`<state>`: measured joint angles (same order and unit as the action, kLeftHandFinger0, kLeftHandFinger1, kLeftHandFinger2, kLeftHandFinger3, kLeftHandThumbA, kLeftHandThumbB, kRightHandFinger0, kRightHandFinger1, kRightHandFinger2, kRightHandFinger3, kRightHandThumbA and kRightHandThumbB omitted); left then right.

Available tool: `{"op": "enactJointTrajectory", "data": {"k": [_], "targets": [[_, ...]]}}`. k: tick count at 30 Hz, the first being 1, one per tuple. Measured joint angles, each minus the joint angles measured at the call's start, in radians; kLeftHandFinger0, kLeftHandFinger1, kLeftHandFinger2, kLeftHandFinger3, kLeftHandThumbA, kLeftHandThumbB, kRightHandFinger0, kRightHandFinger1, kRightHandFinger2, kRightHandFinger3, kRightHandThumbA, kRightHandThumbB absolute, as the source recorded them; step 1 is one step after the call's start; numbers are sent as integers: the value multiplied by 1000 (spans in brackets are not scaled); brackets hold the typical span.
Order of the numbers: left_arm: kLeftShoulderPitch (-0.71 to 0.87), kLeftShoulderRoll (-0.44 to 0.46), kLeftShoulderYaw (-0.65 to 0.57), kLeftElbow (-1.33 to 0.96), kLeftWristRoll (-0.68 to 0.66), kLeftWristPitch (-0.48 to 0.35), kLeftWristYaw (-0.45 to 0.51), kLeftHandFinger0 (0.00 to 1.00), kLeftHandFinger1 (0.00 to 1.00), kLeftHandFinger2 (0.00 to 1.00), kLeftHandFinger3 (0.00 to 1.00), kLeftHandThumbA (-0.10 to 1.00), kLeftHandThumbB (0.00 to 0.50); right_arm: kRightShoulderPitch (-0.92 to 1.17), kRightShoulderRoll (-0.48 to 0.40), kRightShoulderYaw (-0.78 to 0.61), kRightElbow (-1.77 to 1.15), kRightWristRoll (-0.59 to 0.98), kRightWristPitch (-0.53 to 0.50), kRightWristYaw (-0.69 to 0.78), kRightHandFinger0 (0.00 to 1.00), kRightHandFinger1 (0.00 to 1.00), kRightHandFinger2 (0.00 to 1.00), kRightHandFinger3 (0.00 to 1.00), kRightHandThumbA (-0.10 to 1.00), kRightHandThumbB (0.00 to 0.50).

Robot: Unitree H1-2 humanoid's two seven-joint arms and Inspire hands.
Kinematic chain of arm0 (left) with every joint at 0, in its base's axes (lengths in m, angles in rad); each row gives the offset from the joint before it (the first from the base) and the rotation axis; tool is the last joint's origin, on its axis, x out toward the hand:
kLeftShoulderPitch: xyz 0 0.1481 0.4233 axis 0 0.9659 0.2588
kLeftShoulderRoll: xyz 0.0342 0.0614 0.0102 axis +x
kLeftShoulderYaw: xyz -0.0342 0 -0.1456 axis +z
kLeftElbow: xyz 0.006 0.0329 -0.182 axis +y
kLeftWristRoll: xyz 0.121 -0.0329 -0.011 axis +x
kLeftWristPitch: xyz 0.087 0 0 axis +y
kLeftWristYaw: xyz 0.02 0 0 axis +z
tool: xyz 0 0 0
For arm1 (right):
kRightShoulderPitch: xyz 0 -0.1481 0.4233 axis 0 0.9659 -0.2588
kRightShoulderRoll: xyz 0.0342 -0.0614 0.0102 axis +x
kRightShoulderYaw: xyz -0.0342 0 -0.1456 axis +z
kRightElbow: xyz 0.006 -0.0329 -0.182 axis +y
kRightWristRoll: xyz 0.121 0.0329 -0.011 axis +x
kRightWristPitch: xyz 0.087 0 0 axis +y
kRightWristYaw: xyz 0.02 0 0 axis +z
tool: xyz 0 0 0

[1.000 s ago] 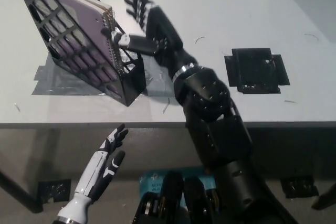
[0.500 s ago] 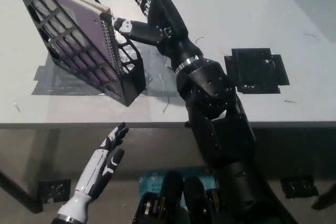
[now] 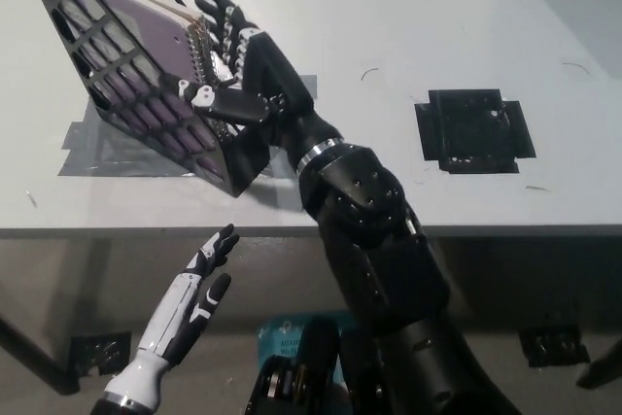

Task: A shelf with a book inside it is placed on the center of the desk infront of the robot. The robot uses its right hand to grab the book, take it out and hand it to a person.

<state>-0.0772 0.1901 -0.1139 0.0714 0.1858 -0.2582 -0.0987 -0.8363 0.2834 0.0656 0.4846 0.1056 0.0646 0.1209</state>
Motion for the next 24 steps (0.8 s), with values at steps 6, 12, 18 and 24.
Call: {"op": "enactJointTrajectory", "data": {"k": [6, 12, 18, 24], "targets": [[0, 0, 0, 0, -11, 0, -7, 1000, 1000, 1000, 1000, 989, 263, -1, 12, -5, 33, 23, 8, 11, 1000, 1000, 1000, 1000, 778, 288], [-1, 0, 0, 0, -17, 0, -15, 1000, 1000, 1000, 1000, 980, 265, -2, 14, -15, 64, 40, 14, 12, 1000, 1000, 1000, 1000, 780, 331], [-9, 0, 0, 0, -18, 0, -19, 1000, 1000, 1000, 1000, 981, 297, -20, 14, -26, 117, 45, 16, 13, 1000, 1000, 1000, 1000, 799, 347], [-10, 0, 1, 0, -21, 3, -20, 1000, 1000, 1000, 1000, 958, 325, -40, 14, -26, 155, 45, 15, 12, 1000, 1000, 1000, 1000, 807, 306]]}}
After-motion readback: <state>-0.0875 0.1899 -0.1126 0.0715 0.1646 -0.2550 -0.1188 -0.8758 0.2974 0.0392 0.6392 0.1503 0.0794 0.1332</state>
